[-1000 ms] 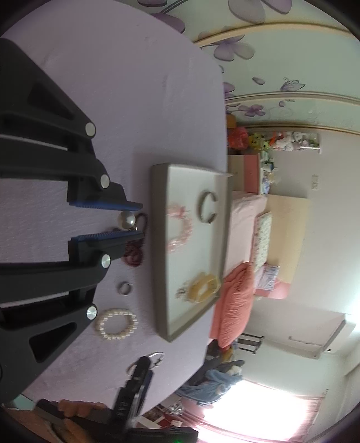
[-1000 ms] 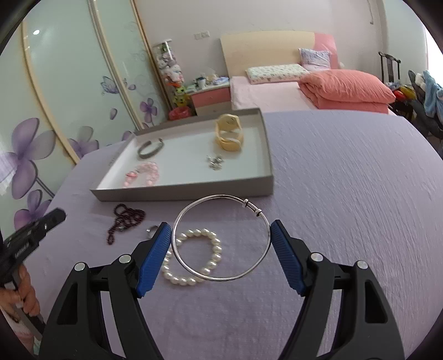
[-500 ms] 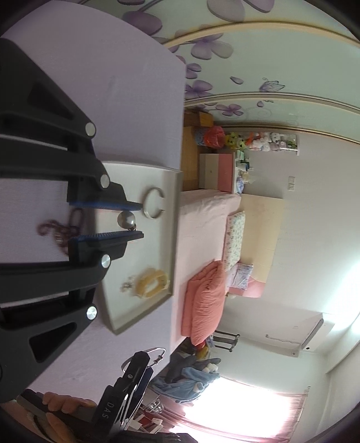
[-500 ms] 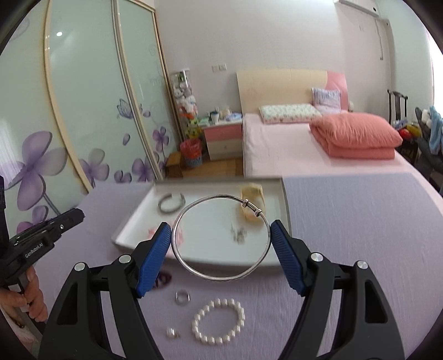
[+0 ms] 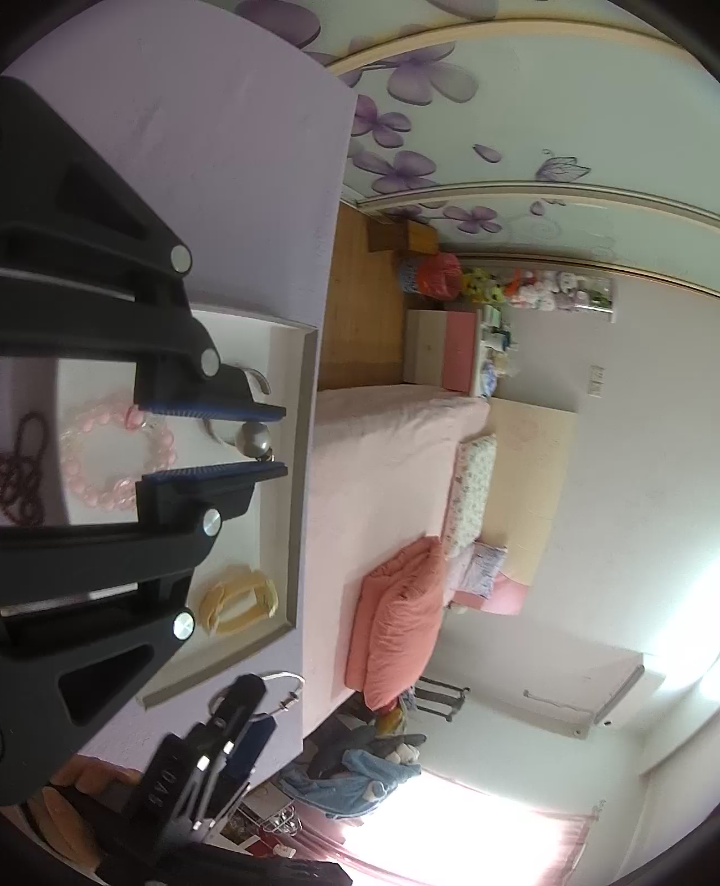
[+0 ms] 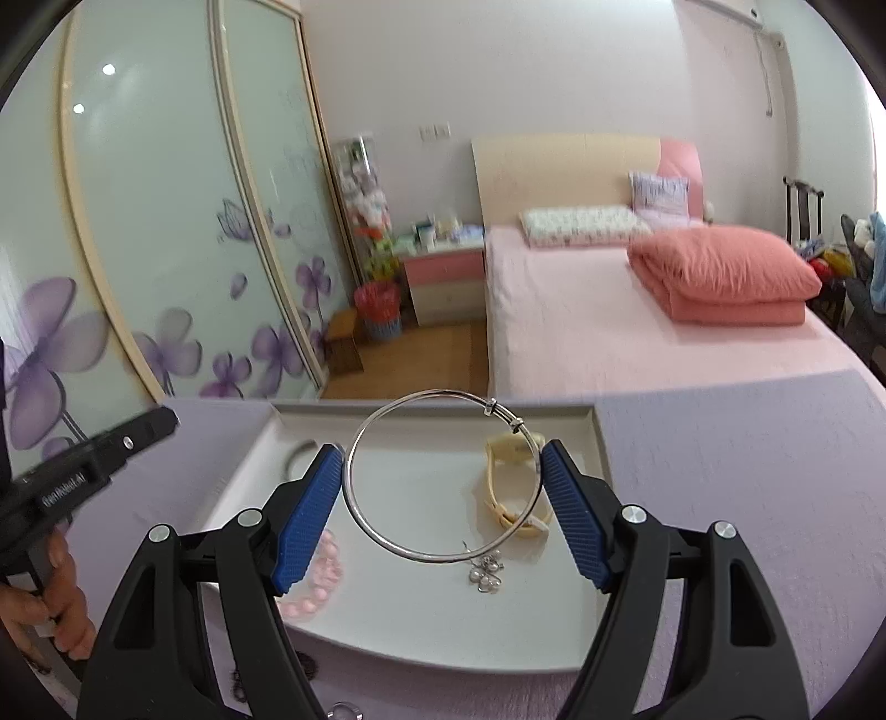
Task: Organize jewelry
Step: 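Lower the hoop bangle and pearl earring into the grey tray and open both tools, then grasp the pearl bead bracelet with the right tool while the left tool grasps another pearl earring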
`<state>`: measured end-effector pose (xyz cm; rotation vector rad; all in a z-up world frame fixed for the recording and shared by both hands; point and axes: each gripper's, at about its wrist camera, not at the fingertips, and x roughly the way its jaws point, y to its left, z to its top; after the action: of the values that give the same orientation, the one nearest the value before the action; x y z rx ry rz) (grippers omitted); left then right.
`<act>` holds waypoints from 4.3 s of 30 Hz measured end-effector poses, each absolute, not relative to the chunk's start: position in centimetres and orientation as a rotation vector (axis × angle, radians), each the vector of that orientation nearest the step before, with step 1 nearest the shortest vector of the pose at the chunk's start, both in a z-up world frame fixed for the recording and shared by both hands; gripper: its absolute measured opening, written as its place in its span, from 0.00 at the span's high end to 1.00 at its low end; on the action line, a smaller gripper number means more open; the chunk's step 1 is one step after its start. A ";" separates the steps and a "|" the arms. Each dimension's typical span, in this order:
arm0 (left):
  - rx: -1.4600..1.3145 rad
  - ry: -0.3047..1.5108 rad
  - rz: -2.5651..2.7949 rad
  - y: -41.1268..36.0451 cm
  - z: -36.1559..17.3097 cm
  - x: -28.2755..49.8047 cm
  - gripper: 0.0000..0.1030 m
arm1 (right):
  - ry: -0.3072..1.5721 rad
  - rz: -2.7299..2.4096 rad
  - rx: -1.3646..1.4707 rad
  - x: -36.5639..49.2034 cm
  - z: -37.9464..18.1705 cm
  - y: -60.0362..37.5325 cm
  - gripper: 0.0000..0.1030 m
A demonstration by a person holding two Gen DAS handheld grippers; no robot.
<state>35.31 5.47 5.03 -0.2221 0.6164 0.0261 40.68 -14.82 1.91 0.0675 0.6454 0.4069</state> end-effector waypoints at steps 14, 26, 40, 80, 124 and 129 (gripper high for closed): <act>-0.223 0.687 0.009 5.4 1.8 38.9 0.85 | 0.775 0.356 0.000 43.1 -3.2 -13.5 0.28; -0.218 0.716 0.003 5.4 0.4 39.4 0.85 | 0.835 0.331 -0.011 43.5 -4.7 -13.3 0.27; -0.217 0.750 -0.004 5.1 -0.9 39.8 0.85 | 0.820 0.350 0.010 42.3 -4.2 -14.4 0.24; -0.197 0.679 0.027 7.1 2.4 27.2 0.49 | 0.761 0.380 0.034 34.1 -1.9 -17.1 0.24; -0.004 0.796 -0.228 -5.5 -4.6 18.9 0.32 | 0.838 0.287 0.014 29.2 -5.5 -21.9 0.90; 0.009 0.862 -0.231 -7.5 -5.9 20.6 0.43 | 0.852 0.305 0.056 29.8 -5.6 -22.5 0.90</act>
<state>20.59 -7.47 -5.92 0.0092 0.8621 -0.2315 29.76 -22.52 -5.61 0.0564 0.8517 0.3055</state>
